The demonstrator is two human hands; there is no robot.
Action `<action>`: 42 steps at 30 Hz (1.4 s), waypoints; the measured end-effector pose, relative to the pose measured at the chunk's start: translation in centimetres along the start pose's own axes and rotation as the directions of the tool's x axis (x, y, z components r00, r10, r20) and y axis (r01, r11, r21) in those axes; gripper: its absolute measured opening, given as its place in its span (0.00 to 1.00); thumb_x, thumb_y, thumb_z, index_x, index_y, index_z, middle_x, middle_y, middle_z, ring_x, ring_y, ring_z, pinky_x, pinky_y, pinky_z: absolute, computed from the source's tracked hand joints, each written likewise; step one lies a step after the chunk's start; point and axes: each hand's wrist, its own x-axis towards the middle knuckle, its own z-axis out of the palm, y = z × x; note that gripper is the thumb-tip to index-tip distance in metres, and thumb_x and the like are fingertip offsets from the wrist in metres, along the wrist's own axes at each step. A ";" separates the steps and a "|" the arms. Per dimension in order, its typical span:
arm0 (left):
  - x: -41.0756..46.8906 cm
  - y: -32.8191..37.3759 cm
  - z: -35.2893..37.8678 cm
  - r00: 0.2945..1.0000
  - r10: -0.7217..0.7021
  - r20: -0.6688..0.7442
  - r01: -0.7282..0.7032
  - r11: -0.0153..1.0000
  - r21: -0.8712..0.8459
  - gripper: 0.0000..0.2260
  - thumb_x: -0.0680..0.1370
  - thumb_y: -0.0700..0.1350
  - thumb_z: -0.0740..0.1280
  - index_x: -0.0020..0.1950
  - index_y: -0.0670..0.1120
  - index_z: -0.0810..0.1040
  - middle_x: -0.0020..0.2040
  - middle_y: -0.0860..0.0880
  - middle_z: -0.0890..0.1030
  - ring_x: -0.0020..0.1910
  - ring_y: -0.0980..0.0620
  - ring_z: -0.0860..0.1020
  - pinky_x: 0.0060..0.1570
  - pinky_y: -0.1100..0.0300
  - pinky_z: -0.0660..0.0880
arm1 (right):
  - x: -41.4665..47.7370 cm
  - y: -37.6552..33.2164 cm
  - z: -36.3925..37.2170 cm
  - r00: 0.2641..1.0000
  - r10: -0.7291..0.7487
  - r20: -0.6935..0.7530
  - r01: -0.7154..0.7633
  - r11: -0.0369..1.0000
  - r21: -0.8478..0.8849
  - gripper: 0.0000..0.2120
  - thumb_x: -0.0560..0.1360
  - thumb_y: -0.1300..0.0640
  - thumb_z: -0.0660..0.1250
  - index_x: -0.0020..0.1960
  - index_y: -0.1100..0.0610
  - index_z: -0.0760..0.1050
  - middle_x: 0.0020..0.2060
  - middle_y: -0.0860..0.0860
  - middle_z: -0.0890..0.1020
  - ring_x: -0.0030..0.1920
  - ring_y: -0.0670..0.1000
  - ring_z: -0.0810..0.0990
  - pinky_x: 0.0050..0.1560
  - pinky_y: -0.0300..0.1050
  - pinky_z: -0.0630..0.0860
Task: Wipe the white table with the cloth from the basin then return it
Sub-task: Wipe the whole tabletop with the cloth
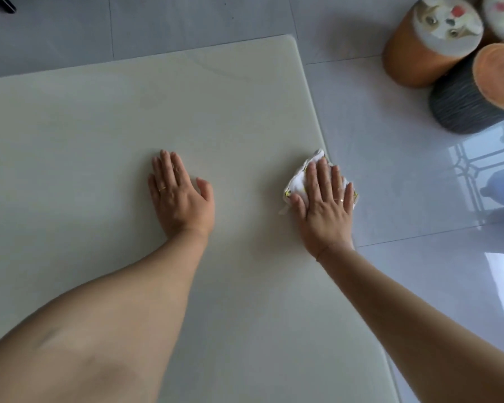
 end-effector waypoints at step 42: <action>-22.7 -0.7 -2.0 0.922 0.323 0.212 -0.327 0.945 -0.014 0.27 0.76 0.49 0.53 0.73 0.38 0.65 0.74 0.41 0.64 0.74 0.40 0.62 0.72 0.45 0.56 | -24.0 7.7 1.7 0.999 0.010 0.047 -0.008 0.999 -0.039 0.32 0.79 0.38 0.42 0.77 0.54 0.50 0.76 0.50 0.51 0.77 0.50 0.44 0.75 0.51 0.42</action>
